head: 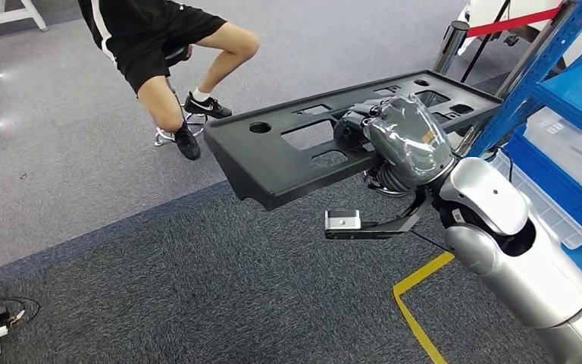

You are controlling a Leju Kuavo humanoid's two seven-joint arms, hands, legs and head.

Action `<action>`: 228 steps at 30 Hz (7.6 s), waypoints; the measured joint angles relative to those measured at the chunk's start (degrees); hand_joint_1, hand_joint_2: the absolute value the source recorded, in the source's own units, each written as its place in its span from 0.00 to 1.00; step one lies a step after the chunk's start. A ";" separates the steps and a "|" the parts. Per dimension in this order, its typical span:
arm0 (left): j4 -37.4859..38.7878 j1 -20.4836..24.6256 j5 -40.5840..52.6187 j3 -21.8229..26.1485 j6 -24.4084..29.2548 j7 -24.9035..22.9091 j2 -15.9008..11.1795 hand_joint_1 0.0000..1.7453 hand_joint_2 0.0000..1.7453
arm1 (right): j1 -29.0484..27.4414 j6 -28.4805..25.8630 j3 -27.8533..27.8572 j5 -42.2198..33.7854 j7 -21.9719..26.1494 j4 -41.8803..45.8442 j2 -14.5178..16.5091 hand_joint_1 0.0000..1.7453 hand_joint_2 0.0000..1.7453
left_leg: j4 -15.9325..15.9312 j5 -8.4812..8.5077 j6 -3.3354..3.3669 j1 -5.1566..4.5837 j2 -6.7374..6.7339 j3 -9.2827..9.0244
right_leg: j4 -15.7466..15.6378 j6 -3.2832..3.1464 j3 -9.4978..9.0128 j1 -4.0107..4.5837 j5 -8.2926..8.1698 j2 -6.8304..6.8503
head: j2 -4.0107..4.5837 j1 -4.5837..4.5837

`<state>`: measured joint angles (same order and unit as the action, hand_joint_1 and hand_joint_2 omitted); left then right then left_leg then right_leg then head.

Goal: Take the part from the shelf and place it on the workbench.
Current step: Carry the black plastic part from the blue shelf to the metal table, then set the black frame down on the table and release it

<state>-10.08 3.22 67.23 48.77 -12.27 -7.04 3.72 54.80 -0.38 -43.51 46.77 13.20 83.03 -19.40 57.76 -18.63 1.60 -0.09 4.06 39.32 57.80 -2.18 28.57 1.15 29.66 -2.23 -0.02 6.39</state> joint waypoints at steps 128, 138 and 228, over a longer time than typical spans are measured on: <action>0.07 -0.33 0.20 1.58 -0.25 2.40 -0.45 0.00 1.00 | 13.58 7.26 -6.31 1.86 -3.53 -2.59 6.81 1.00 1.00 | 8.19 -8.39 -2.50 1.16 -2.32 1.17 | -0.58 -0.67 3.36 -0.76 -3.06 2.51 | 0.02 -1.65; 0.07 -0.82 0.16 1.58 -0.13 2.41 -0.93 0.00 1.00 | 13.70 7.24 -6.85 1.82 -3.51 -3.23 7.03 1.00 1.00 | 1.28 -4.72 -1.50 0.53 -7.01 -2.01 | -0.16 1.06 0.13 0.12 0.68 7.81 | 0.02 -1.65; 0.20 -1.12 -0.17 3.11 -0.19 2.40 -1.36 0.00 1.00 | 12.65 9.27 -11.92 -0.38 -3.43 -7.26 8.89 1.00 1.00 | -2.14 -9.27 -0.04 0.41 1.54 -10.28 | -0.90 -0.31 6.77 0.40 -6.71 -0.95 | 0.03 -2.03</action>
<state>-9.88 2.10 67.06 51.89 -12.46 -4.63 2.36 67.45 8.90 -55.44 46.40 9.77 75.78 -10.51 55.62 -27.90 1.56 0.32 5.61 29.04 56.90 -2.50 35.34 1.55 22.95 -3.18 0.02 4.36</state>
